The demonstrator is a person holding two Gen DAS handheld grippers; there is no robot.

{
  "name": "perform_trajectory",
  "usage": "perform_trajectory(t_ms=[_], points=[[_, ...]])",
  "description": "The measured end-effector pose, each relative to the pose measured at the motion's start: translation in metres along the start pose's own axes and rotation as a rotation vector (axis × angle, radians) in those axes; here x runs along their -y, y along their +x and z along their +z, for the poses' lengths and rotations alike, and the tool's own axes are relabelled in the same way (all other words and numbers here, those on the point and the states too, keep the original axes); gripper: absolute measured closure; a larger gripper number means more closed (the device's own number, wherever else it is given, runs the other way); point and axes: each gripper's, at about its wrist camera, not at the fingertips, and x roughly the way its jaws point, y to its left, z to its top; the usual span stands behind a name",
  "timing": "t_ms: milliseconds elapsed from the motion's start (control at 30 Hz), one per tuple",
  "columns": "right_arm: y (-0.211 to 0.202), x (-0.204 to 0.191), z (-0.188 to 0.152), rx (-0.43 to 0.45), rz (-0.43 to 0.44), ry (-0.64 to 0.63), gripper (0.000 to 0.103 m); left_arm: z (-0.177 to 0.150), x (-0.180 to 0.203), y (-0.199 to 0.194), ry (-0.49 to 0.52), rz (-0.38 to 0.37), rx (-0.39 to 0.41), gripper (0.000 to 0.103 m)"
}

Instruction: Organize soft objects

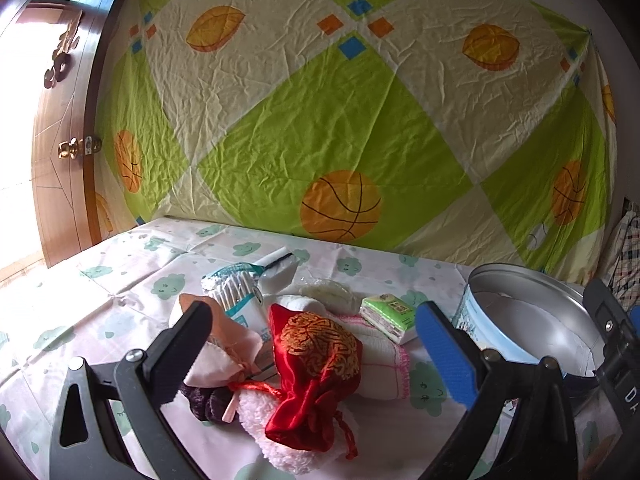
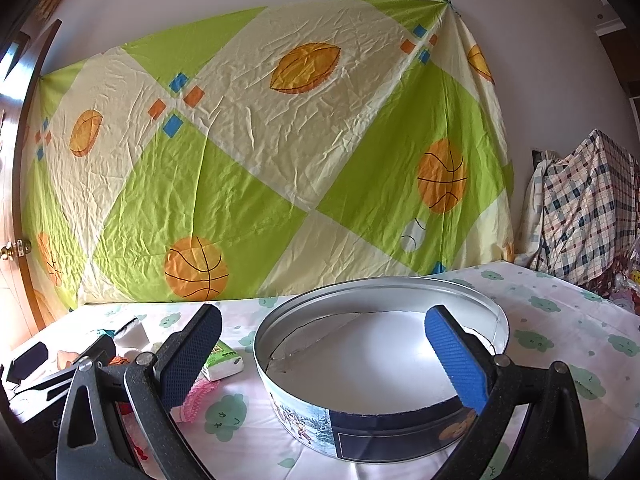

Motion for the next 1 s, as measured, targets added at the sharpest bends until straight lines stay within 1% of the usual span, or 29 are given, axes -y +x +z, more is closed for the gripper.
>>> perform_trajectory(t_ms=[100,267,367,533,600,667,767,833,933,1000], points=[[0.001,0.001,0.000,-0.007,-0.002,0.004,0.000,0.000,-0.002,0.001,-0.010,-0.001,-0.012,0.000],[0.001,0.001,-0.001,-0.009,0.005,0.004,0.000,0.000,0.001,0.001,0.016,-0.003,-0.018,0.000],[0.004,0.000,-0.001,-0.023,0.013,-0.004,0.000,0.001,0.000,0.002,0.014,0.000,-0.027,0.000],[0.013,-0.004,-0.003,-0.072,0.065,-0.009,0.000,0.000,-0.009,0.004,0.001,0.003,-0.070,0.000],[0.014,-0.008,-0.004,-0.081,0.104,-0.017,0.001,0.001,-0.016,0.002,0.015,0.014,-0.086,0.000],[0.014,-0.014,-0.005,-0.099,0.164,-0.029,0.001,0.002,-0.030,-0.003,0.027,0.024,-0.085,0.000],[0.018,-0.032,-0.007,-0.160,0.256,-0.069,0.001,0.003,-0.054,-0.008,0.044,0.092,-0.086,0.000],[0.022,-0.044,-0.008,-0.206,0.314,-0.080,0.001,0.002,-0.073,-0.009,0.045,0.135,-0.105,0.000],[0.026,-0.065,-0.008,-0.266,0.423,-0.077,0.002,0.001,-0.103,-0.010,0.012,0.195,-0.129,0.000],[0.031,-0.083,-0.009,-0.306,0.490,-0.086,0.002,0.001,-0.121,-0.010,-0.017,0.236,-0.128,0.000]])
